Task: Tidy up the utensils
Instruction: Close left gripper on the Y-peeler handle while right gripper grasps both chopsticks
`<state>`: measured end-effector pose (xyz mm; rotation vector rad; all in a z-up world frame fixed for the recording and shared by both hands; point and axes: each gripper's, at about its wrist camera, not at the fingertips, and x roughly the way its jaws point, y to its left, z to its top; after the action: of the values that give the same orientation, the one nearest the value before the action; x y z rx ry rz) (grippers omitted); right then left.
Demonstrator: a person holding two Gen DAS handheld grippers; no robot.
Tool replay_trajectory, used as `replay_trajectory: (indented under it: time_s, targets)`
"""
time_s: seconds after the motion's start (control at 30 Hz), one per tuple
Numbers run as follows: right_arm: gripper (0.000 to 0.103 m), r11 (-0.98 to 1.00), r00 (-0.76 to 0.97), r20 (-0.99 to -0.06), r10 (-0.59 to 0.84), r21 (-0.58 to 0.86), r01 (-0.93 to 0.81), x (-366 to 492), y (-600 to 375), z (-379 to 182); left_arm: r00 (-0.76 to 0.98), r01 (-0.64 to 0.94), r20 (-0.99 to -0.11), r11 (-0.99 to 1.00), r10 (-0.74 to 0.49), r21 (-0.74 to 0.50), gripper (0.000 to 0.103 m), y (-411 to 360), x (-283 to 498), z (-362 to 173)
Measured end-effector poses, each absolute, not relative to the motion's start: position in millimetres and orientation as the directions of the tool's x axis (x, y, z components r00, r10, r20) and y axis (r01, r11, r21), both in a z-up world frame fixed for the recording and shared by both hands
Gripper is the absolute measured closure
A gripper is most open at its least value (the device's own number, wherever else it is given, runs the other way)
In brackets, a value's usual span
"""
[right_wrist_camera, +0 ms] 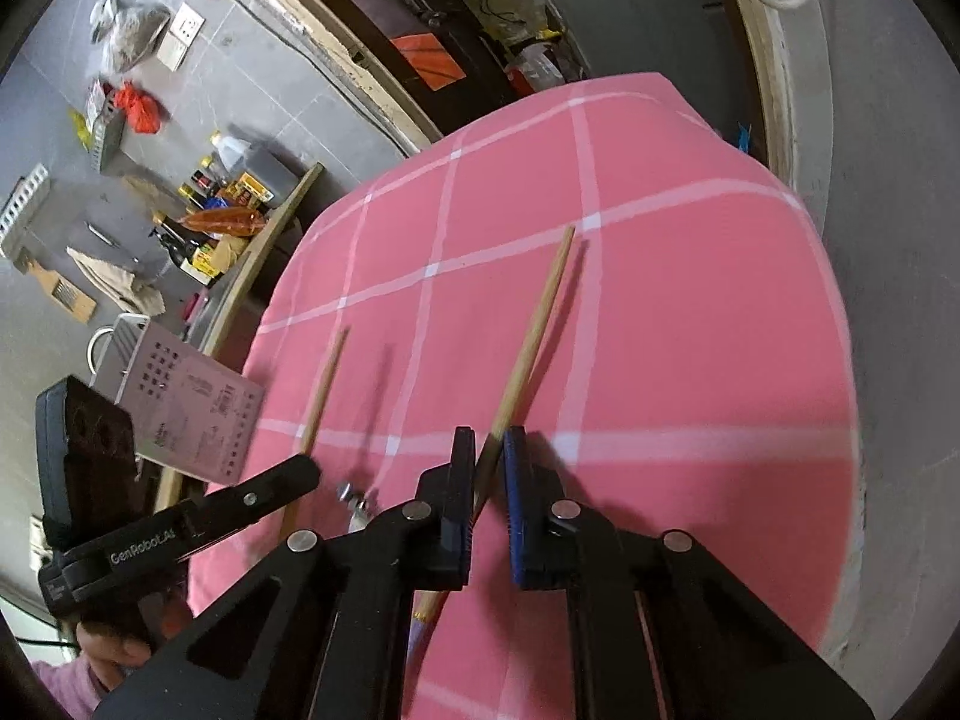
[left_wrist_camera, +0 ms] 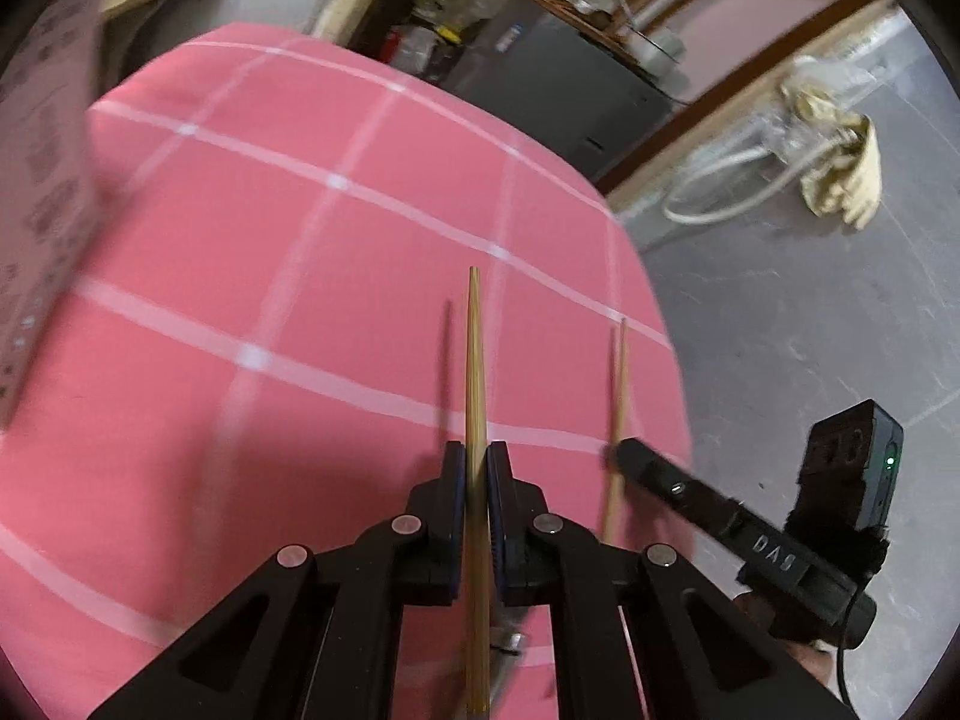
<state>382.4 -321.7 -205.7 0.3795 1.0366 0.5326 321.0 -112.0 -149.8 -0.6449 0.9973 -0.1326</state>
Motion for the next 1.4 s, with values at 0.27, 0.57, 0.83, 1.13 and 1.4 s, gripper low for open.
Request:
replay_trajectory:
  time_s: [0.27,0.57,0.83,1.13,1.4]
  targets:
    - [0.099,0.82,0.395,-0.721,0.569,0.534,-0.207,367.3,-348.9,-203.9,0.502,-0.06,-0.719,0.81,-0.481,-0.583,0.096,-152.1,327.3,-146.6]
    - [0.081,0.781,0.394,-0.684,0.614,0.598,-0.18,378.2,-349.5,-206.2,0.499,-0.025,-0.701,0.8,-0.51,-0.599,0.094,-148.7,312.4,-143.6]
    - [0.078,0.799,0.359,-0.714,0.601,0.553,-0.236,385.9,-320.2,-199.8,0.511,-0.009,-0.735,0.853,-0.445,-0.522,0.083,-138.7,286.9,-132.9]
    - [0.067,0.846,0.331,-0.782,0.528,0.45,-0.285,392.7,-289.4,-197.3,0.465,-0.015,-0.777,0.874,-0.424,-0.486,0.073,-121.5,261.8,-143.4]
    - [0.067,0.882,0.314,-0.829,0.463,0.396,-0.255,408.8,-285.5,-201.1,0.423,-0.001,-0.78,0.86,-0.462,-0.51,0.073,-126.9,261.0,-150.6]
